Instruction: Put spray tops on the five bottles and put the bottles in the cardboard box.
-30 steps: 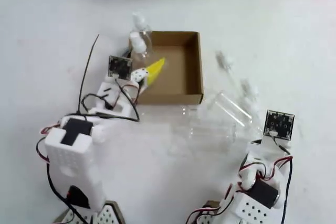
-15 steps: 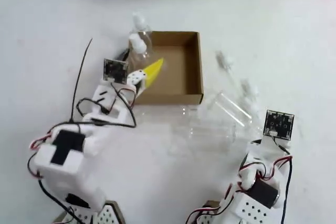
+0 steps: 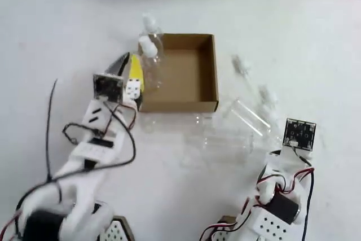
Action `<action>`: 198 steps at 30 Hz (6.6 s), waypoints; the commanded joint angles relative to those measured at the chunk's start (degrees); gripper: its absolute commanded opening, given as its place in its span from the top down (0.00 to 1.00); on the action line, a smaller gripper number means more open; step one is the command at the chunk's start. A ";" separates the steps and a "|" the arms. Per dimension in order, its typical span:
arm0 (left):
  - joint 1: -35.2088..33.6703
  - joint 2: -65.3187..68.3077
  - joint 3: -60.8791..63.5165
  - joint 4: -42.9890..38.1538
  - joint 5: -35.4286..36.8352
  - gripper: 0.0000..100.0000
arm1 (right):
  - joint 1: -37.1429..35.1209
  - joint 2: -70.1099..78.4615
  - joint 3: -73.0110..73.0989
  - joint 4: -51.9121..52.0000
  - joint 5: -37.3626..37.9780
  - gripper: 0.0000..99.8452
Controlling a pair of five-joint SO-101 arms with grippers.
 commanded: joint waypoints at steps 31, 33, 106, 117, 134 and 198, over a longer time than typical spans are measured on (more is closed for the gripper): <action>6.64 -51.47 -30.59 92.66 -0.70 0.94 | 0.04 -0.66 0.44 0.40 0.62 0.98; 9.89 -43.30 -37.98 99.78 -0.79 0.94 | 0.04 -0.66 0.44 0.40 0.62 0.98; 23.52 48.66 -76.66 114.55 -53.71 0.77 | -0.04 -0.66 0.44 0.40 5.01 0.98; 23.52 35.56 -60.13 107.60 -53.71 0.77 | -0.04 -0.66 0.44 0.40 5.10 0.98; 23.52 28.09 -49.58 99.69 -53.71 0.65 | -0.04 -0.66 0.44 0.40 5.10 0.98; 24.40 37.23 -52.31 93.01 -49.49 0.87 | 0.40 -0.66 0.44 0.40 5.10 0.98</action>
